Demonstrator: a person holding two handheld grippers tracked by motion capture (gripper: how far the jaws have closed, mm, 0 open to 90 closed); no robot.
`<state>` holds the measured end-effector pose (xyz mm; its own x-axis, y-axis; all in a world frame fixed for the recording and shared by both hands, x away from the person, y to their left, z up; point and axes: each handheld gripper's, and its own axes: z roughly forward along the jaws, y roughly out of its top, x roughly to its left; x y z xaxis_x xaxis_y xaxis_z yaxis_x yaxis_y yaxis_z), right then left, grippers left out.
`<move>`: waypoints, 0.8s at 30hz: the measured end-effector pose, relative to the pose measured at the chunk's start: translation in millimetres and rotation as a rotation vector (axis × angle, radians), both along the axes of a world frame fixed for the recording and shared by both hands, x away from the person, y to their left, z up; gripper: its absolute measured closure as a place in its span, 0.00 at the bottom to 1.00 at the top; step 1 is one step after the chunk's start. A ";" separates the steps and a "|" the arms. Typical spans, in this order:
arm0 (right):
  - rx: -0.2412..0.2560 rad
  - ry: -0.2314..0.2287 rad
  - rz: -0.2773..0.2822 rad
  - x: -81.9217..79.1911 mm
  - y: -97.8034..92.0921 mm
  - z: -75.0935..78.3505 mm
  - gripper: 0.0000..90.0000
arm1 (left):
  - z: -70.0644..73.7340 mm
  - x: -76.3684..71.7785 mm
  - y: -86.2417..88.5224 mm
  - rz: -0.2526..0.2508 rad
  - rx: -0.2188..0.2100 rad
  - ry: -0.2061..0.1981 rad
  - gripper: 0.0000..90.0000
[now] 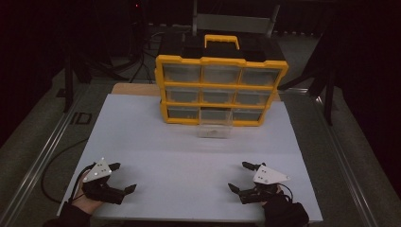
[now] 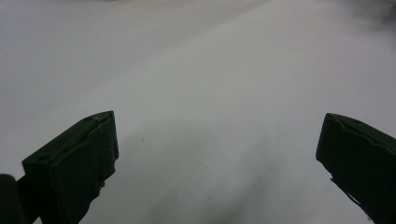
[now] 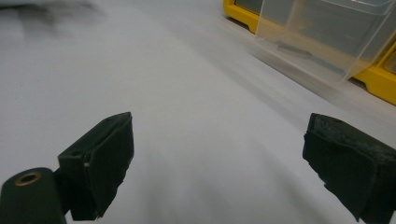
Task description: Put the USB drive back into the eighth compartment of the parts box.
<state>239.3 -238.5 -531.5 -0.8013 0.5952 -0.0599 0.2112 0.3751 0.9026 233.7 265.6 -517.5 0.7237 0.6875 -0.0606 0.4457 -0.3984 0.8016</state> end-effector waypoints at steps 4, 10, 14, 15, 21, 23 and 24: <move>-0.001 0.002 0.006 0.2 -0.1 -0.4 0.10 | -3.7 -0.8 0.4 0.014 -0.010 -0.008 0.00; -0.006 0.002 0.008 0.4 0.0 -0.7 0.10 | -5.9 -1.1 -1.0 0.016 -0.011 -0.012 0.00; -0.008 0.005 0.010 0.4 1.1 -1.3 0.10 | -7.4 -0.7 -0.4 0.018 -0.006 -0.011 0.00; -0.010 0.004 0.008 0.2 1.4 -1.0 0.10 | -7.5 -0.7 -0.6 0.013 -0.004 -0.010 0.00; -0.007 0.004 0.010 0.4 1.2 -1.3 0.10 | -7.7 -0.3 -1.6 0.010 -0.003 -0.004 0.00; -0.008 0.003 0.008 0.5 0.8 -1.4 0.10 | -7.1 -0.4 -2.0 0.010 -0.005 -0.008 0.00; -0.007 0.003 0.009 0.8 0.4 -1.5 0.10 | -6.7 -0.2 -2.1 0.007 -0.002 -0.008 0.00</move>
